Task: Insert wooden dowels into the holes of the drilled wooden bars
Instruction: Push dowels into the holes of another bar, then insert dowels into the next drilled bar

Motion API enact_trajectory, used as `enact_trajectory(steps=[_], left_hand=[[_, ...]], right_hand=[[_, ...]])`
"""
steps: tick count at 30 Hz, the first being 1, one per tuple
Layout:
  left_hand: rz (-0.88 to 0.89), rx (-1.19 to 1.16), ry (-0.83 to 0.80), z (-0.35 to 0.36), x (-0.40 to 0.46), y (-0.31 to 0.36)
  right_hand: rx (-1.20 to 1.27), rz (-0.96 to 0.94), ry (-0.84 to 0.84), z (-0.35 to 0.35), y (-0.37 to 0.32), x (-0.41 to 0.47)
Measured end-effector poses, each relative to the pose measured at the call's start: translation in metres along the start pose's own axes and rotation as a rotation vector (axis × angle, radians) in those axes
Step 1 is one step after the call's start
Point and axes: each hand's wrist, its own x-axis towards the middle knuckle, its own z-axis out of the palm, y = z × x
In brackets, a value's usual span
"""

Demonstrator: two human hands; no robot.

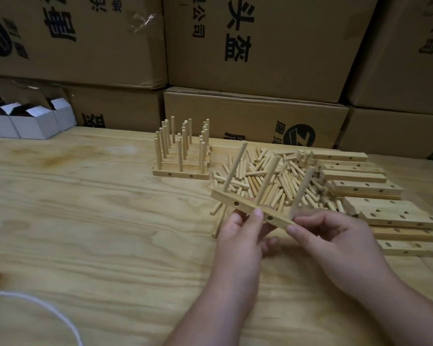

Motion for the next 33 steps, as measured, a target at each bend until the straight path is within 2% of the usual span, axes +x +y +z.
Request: enact_trajectory(steps=[7,11,15,25,33], left_hand=[[-0.08,-0.122,0.015,0.001,0.006,0.001],[-0.158,-0.168,0.01,-0.002,0.007,0.002],[-0.251,-0.243,0.021,-0.002,0.01,0.008],[-0.189,-0.33,-0.07,-0.006,0.006,0.008],[-0.135,-0.287,-0.076,-0.006,0.002,0.012]], right_hand=[[-0.121,-0.105,-0.164,0.053,-0.032,0.072],[-0.305,-0.177,-0.263,0.097,-0.041,0.112],[-0.484,-0.163,-0.341,0.128,-0.038,0.137],[-0.679,-0.166,-0.328,0.147,-0.025,0.155],[-0.76,-0.205,-0.344,0.158,-0.024,0.158]])
